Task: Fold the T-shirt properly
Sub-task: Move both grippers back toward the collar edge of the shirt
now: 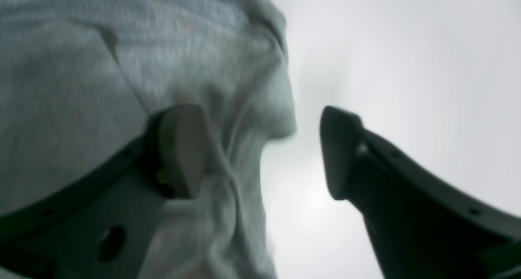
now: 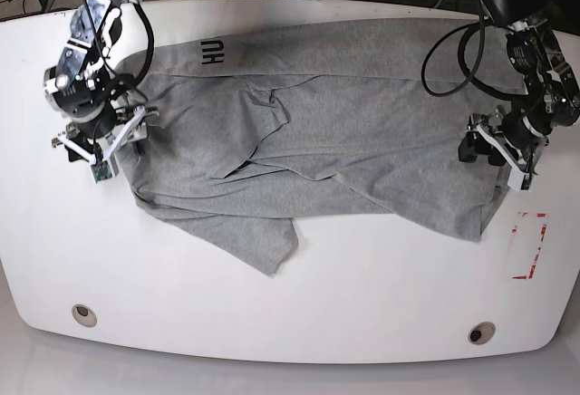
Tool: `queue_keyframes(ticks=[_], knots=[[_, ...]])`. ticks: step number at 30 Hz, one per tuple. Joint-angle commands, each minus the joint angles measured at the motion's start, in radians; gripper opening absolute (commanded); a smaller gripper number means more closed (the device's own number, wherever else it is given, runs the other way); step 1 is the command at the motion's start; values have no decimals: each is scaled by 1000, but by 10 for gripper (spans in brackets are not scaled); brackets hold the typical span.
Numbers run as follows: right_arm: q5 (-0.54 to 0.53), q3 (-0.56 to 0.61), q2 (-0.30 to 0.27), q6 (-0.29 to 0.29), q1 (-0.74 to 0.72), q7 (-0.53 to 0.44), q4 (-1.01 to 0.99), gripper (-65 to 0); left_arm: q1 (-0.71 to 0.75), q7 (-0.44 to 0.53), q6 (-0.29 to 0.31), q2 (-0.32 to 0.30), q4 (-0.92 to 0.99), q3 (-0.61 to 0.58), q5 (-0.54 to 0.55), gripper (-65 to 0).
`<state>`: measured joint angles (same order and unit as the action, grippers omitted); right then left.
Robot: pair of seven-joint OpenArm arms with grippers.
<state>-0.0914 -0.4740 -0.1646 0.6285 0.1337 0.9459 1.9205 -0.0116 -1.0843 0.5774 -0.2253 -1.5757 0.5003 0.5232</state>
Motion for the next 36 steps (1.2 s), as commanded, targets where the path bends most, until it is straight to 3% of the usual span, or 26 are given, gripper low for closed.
queue_keyframes(ticks=[1, 8, 10, 12, 18, 32, 36], knots=[[-9, -2, 35, -2, 50, -15, 87, -281, 3, 14, 6, -15, -36, -22, 18, -271], [-15, -53, 73, 1, 174, -18, 98, -203, 55, 14, 6, -10, -76, -64, 18, -271], [-43, -64, 95, 34, 185, -20, 98, -197, 62, 14, 6, -10, -75, -65, 18, -271], [-78, -64, 107, 70, 186, -18, 99, -197, 63, 14, 6, -10, -73, -65, 18, -271], [-123, -56, 107, 70, 146, -12, 98, -197, 78, 14, 6, -10, -73, -65, 18, -271], [-14, 5, 99, 70, 47, -14, -52, -198, 89, 14, 6, -16, -71, -64, 13, -271], [-11, 5, 99, 70, 45, -17, -85, -243, 89, 14, 6, -16, -71, -64, 12, -271]])
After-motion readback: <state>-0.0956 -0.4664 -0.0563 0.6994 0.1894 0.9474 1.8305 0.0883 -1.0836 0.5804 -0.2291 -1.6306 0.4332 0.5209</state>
